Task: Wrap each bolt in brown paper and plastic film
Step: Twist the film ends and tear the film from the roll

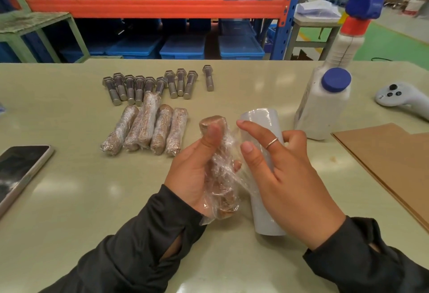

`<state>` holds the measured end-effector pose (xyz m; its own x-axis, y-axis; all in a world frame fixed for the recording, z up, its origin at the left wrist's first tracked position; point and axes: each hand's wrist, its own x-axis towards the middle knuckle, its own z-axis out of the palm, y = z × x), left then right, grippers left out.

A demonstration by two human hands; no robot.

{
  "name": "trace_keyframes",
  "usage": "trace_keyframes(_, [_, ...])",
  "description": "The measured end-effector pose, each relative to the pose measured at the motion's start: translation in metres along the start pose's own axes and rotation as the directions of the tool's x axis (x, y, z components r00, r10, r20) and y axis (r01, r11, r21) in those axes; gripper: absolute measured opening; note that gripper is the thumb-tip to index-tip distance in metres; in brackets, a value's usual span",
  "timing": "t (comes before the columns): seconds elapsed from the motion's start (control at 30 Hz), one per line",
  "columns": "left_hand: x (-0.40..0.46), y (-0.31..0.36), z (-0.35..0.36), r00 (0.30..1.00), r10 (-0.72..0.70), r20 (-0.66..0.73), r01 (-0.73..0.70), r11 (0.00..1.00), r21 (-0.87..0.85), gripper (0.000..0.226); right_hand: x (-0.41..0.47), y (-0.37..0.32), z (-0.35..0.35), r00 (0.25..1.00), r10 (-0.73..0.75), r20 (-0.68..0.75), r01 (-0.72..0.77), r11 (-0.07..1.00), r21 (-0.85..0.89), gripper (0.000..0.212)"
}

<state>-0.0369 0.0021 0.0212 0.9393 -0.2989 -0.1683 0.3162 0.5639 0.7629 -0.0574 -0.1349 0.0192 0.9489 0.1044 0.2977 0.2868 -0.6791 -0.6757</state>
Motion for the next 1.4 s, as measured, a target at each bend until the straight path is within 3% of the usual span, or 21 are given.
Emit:
trace_keyframes(0.13, [0.0,0.002,-0.004,0.999,0.008,-0.031,-0.006,0.998,0.065,0.074,0.003,0.001,-0.002,1.0,0.028,0.008,-0.028,1.0,0.001,0.032])
trace_keyframes(0.23, [-0.001,0.005,-0.006,1.0,0.019,0.008,-0.019,1.0,-0.004,0.08,0.005,0.0,-0.003,1.0,0.014,-0.009,-0.015,0.993,-0.119,0.038])
trace_keyframes(0.47, [-0.003,0.002,0.001,0.993,0.104,0.05,-0.104,0.995,0.001,0.047,0.004,-0.01,-0.003,0.995,-0.04,-0.094,-0.003,0.91,-0.415,0.053])
trace_keyframes(0.63, [-0.004,-0.004,0.006,0.995,0.097,-0.004,-0.097,0.995,0.002,0.048,0.004,-0.015,0.002,0.992,-0.007,-0.126,-0.057,0.871,-0.489,0.047])
trace_keyframes(0.87, [-0.002,-0.012,0.013,0.998,0.058,-0.028,-0.056,0.996,0.066,0.068,0.002,-0.018,0.005,0.992,-0.024,-0.122,-0.047,0.838,-0.544,0.05])
trace_keyframes(1.0, [-0.004,-0.014,0.013,0.991,0.104,-0.08,-0.096,0.991,0.094,0.051,0.001,-0.02,0.006,0.993,-0.027,-0.112,-0.034,0.861,-0.508,0.05])
trace_keyframes(1.13, [-0.003,-0.014,0.008,0.987,0.12,-0.107,-0.113,0.991,0.071,0.042,0.001,-0.017,0.002,0.992,-0.032,-0.121,-0.014,0.931,-0.364,0.064])
trace_keyframes(1.27, [-0.001,-0.012,0.004,0.981,0.173,-0.09,-0.162,0.98,0.112,0.04,0.006,-0.004,-0.008,0.991,0.052,-0.12,-0.075,0.978,-0.196,0.055])
trace_keyframes(1.4, [0.0,-0.016,0.007,0.979,0.164,-0.123,-0.158,0.986,0.058,0.016,0.008,0.002,-0.012,0.995,0.052,-0.088,-0.065,0.986,-0.153,0.044])
